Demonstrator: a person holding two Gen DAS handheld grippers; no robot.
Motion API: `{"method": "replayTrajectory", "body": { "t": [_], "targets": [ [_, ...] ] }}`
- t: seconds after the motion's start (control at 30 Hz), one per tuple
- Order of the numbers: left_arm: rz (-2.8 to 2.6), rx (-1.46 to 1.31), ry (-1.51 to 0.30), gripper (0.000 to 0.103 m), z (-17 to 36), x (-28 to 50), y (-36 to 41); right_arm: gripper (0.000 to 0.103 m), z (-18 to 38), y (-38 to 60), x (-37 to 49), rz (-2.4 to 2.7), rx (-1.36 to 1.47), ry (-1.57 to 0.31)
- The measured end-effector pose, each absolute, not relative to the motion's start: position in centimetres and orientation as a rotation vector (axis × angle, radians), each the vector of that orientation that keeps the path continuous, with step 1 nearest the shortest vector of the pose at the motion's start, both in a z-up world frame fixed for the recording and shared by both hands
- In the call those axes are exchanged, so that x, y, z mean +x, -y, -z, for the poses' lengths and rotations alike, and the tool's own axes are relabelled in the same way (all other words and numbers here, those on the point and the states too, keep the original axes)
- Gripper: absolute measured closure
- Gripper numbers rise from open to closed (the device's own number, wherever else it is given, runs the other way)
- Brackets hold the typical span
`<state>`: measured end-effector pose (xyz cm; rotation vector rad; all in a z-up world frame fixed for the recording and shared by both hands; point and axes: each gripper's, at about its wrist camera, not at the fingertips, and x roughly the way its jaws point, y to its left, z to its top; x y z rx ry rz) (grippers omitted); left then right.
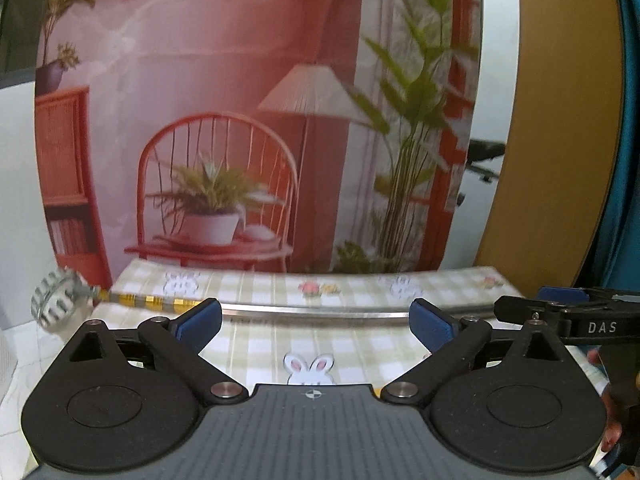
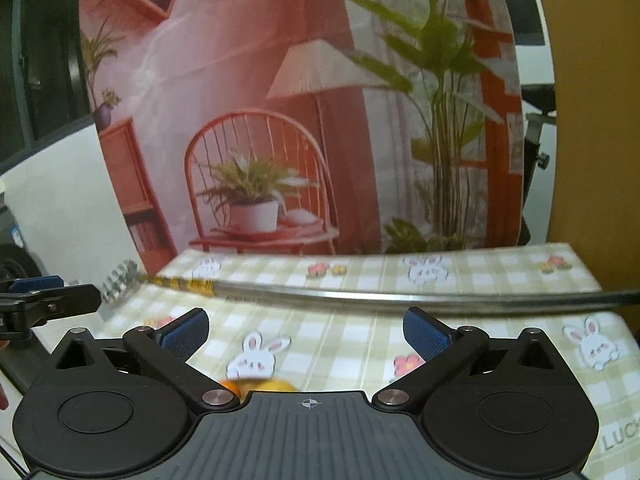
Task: Organize fruits
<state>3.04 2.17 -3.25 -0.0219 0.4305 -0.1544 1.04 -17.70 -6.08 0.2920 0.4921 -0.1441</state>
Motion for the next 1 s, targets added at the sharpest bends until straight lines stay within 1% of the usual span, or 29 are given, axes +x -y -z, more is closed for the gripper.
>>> {"method": "replayTrajectory", "body": {
  "t": [0.03, 0.2, 0.4, 0.57, 1.0],
  "targets": [
    [0.156, -0.018, -0.416, 0.000, 2.6, 2.8, -2.1, 0.000, 5.4, 17.8, 1.0, 0.149, 0.292, -0.482],
    [0.167, -0.017, -0.363, 0.000, 0.5, 2.2, -1.5, 0.000, 2.3, 18.3, 0.7, 0.163, 0.280, -0.426],
    [0.148, -0.019, -0.335, 0.000, -0.7, 1.7, -1.0, 0.000, -0.2, 18.4, -0.1, 0.170, 0.265, -0.372],
    [0.116, 0.021, -0.300, 0.000, -1.2, 0.9, -0.2, 0.000, -0.8, 18.2, -0.5, 0.189, 0.249, -0.363],
    [0.129, -0.011, -0.310, 0.000, -1.3, 0.7, -0.6, 0.000, -1.0, 18.0, -1.2, 0.195, 0.248, -0.360]
  ]
}}
